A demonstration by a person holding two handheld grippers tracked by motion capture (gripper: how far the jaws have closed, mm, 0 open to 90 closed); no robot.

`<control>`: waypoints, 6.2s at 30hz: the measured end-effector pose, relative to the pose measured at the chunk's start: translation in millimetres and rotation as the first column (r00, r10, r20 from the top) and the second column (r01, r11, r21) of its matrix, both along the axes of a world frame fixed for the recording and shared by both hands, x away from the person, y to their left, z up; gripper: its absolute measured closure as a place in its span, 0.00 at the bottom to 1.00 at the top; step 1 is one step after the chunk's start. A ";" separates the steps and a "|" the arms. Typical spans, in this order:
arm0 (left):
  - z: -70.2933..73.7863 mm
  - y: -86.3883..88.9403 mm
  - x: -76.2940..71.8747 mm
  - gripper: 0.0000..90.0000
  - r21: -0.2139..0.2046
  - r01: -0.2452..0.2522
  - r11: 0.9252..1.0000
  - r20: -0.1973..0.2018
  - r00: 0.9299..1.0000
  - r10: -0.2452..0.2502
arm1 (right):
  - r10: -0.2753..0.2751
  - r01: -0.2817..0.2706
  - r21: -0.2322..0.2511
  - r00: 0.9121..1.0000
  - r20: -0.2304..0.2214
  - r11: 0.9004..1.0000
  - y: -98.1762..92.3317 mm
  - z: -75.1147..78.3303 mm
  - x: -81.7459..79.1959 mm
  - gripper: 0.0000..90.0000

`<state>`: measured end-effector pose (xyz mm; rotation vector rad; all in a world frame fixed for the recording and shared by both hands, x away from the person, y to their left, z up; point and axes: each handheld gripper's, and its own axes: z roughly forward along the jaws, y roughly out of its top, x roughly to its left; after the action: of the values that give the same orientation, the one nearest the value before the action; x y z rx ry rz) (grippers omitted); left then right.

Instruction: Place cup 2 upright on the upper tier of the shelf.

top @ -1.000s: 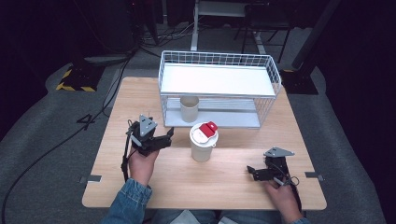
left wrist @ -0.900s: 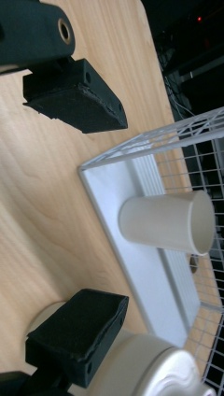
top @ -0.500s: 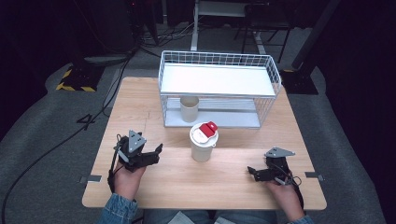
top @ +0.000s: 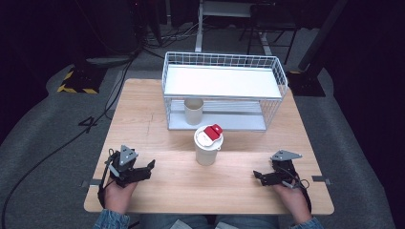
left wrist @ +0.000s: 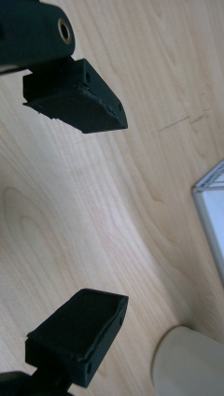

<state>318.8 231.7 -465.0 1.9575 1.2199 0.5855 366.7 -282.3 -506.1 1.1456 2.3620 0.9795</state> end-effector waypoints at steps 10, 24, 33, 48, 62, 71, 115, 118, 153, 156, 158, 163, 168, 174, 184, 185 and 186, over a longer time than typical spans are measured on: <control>-18.3 12.6 -7.0 0.16 0.026 0.006 1.000 -0.084 0.996 -0.004 | 0.015 -0.015 -0.003 1.000 -0.001 1.000 1.3 0.2 2.9 0.00; -39.3 32.5 -7.0 0.13 0.053 -0.015 0.998 -0.144 0.989 0.022 | 0.077 -0.077 0.020 0.997 0.020 0.997 16.5 10.0 4.7 0.06; -40.5 34.9 -0.2 0.09 0.046 0.020 0.999 -0.148 0.989 -0.013 | 0.103 -0.105 0.060 0.994 0.025 0.993 24.2 16.4 3.3 0.06; -40.7 34.0 3.8 0.08 0.047 0.012 0.999 -0.151 0.989 -0.005 | 0.190 -0.203 0.126 0.976 0.107 0.971 58.4 43.1 -0.3 0.06; -40.7 34.4 6.4 0.08 0.047 0.006 0.999 -0.151 0.989 0.001 | 0.265 -0.285 0.155 0.955 0.134 0.946 102.2 53.7 7.4 0.05; -40.8 34.4 6.3 0.08 0.046 0.006 0.999 -0.151 0.989 0.001 | 0.280 -0.308 0.196 0.947 0.160 0.931 120.8 55.0 18.7 0.05; -40.7 34.6 6.5 0.08 0.045 0.007 0.999 -0.151 0.989 0.000 | 0.306 -0.371 0.294 0.920 0.243 0.881 166.3 28.9 43.6 0.13; -40.7 34.7 6.5 0.08 0.045 0.008 0.999 -0.151 0.988 -0.001 | 0.307 -0.373 0.294 0.919 0.248 0.880 165.9 28.6 43.5 0.13; -40.7 34.6 6.4 0.08 0.045 0.007 0.999 -0.151 0.989 0.000 | 0.314 -0.403 0.338 0.905 0.288 0.851 155.8 75.1 37.2 0.14; -40.7 34.6 6.4 0.08 0.046 0.007 0.999 -0.151 0.989 -0.001 | 0.312 -0.405 0.338 0.902 0.297 0.850 154.9 79.5 37.5 0.14; -40.7 34.5 6.4 0.08 0.045 0.007 0.999 -0.151 0.989 0.000 | 0.313 -0.406 0.338 0.902 0.298 0.849 153.6 85.6 38.4 0.14; -40.7 34.5 6.4 0.08 0.046 0.007 0.999 -0.151 0.989 0.000 | 0.309 -0.405 0.344 0.902 0.301 0.847 151.9 94.5 39.2 0.14; -40.8 34.4 6.4 0.08 0.046 0.007 0.999 -0.150 0.989 0.000 | 0.309 -0.408 0.345 0.900 0.307 0.845 150.9 105.8 40.0 0.14; -40.8 34.4 6.7 0.08 0.044 0.006 0.999 -0.151 0.988 0.001 | 0.308 -0.412 0.344 0.896 0.319 0.844 148.4 122.0 41.2 0.14; -40.7 34.9 9.4 0.08 0.046 0.006 0.999 -0.151 0.988 0.001 | 0.301 -0.404 0.348 0.900 0.315 0.846 141.3 147.6 47.4 0.14; -40.6 34.9 9.4 0.08 0.047 0.005 0.999 -0.153 0.988 0.002 | 0.301 -0.405 0.350 0.900 0.314 0.845 138.8 154.9 49.3 0.14; -40.6 34.9 9.4 0.08 0.047 0.005 0.999 -0.153 0.988 0.002 | 0.299 -0.405 0.351 0.900 0.318 0.844 138.1 157.4 49.8 0.14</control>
<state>328.2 266.6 -505.6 2.0741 1.3090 0.4735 416.5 -144.1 -348.8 0.6492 2.2581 1.7083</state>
